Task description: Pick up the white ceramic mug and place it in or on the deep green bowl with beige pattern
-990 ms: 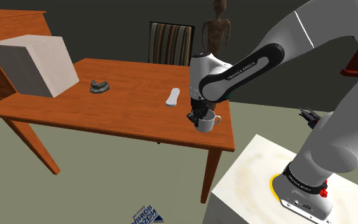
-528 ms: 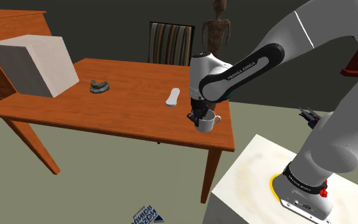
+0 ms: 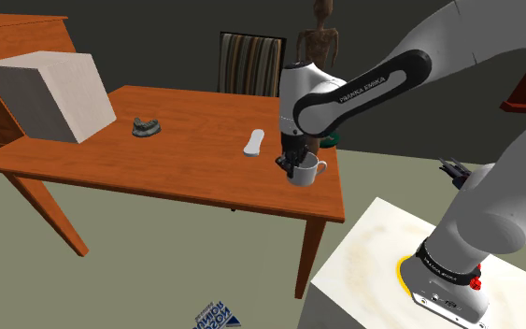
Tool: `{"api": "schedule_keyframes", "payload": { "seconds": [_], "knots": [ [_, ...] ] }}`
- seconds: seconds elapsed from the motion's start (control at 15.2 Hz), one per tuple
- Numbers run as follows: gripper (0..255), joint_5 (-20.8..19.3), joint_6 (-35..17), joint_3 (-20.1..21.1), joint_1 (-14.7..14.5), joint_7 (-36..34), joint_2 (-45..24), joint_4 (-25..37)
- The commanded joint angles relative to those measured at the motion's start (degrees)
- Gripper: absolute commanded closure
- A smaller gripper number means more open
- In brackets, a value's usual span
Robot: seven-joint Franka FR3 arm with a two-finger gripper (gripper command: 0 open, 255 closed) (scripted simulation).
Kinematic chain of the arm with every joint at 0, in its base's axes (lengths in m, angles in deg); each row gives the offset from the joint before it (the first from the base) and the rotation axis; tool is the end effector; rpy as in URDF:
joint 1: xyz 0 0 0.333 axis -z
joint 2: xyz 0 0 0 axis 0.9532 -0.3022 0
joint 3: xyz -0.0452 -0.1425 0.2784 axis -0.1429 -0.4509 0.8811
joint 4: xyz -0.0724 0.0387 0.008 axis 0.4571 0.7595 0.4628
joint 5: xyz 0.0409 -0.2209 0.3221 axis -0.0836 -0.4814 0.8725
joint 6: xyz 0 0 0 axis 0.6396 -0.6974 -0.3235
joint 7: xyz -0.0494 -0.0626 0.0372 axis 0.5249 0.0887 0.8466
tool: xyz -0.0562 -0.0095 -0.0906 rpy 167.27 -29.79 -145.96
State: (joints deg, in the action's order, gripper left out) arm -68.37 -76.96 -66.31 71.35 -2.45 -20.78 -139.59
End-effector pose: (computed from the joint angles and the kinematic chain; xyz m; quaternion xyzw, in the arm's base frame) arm 0.4657 0.1058 0.3724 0.9985 -0.0471 -0.0126 0.0255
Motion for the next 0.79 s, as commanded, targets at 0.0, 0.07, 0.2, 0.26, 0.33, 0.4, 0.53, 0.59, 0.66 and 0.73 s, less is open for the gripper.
{"api": "schedule_keyframes", "payload": {
  "seconds": [0.0, 0.07, 0.2, 0.26, 0.33, 0.4, 0.53, 0.59, 0.66, 0.73],
  "knots": [
    [255, 0.2, 1.7, 0.0, 0.0, 0.2, 0.8, 0.9],
    [255, 0.3, 2.5, -0.1, -0.1, 0.3, 1.2, 1.3],
    [255, 0.5, 4.1, -0.1, -0.1, 0.5, 2.0, 2.1],
    [255, 0.6, 4.9, -0.2, -0.1, 0.6, 2.3, 2.6],
    [255, 0.7, 5.7, -0.2, -0.1, 0.6, 2.7, 3.0],
    [255, 0.7, 6.5, -0.2, -0.1, 0.7, 3.0, 3.5],
    [255, 0.9, 8.1, -0.3, -0.1, 0.9, 3.7, 4.4],
    [255, 0.9, 8.8, -0.3, -0.1, 1.0, 4.0, 4.9],
    [255, 1.0, 9.6, -0.4, -0.1, 1.0, 4.3, 5.4],
    [255, 1.0, 10.4, -0.4, -0.1, 1.1, 4.5, 6.0]
  ]
}}
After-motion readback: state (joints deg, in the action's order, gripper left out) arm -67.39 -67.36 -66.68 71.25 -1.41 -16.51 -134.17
